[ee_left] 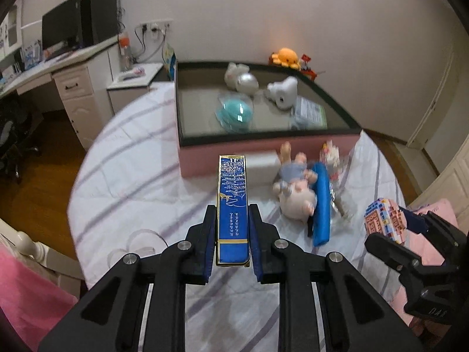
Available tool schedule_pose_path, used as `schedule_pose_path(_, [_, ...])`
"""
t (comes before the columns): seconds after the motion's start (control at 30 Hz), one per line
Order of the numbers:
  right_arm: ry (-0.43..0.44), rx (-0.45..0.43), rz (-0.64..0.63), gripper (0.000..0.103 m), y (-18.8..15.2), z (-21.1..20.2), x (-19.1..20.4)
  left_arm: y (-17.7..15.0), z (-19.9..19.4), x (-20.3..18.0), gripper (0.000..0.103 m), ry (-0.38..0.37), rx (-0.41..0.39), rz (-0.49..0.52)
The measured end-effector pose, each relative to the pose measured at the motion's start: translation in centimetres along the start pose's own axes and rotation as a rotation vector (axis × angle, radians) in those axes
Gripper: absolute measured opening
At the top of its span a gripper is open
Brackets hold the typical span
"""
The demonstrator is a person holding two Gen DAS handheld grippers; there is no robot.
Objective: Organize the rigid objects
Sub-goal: 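Lower both held items into the pink box and open both grippers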
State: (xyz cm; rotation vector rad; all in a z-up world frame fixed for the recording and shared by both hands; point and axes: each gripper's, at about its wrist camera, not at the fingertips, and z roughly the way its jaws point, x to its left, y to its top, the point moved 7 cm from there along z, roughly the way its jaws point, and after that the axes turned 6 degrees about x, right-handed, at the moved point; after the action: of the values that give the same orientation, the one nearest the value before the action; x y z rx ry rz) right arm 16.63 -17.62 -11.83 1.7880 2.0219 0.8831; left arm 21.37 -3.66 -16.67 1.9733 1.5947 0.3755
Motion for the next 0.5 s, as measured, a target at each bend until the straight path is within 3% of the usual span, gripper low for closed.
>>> schedule_pose_path(0.3, [-0.003,-0.104,-0.062,0.068,7.7,-1.6,0.2,5.8,-1.7,0.1,0.02,0.022,-0.098,0.009])
schedule_pose_path(0.5, [0.0,-0.132,-0.068,0.068,13.0,-0.1,-0.6,9.8,-1.4,0.0,0.02,0.028,-0.146,0.004])
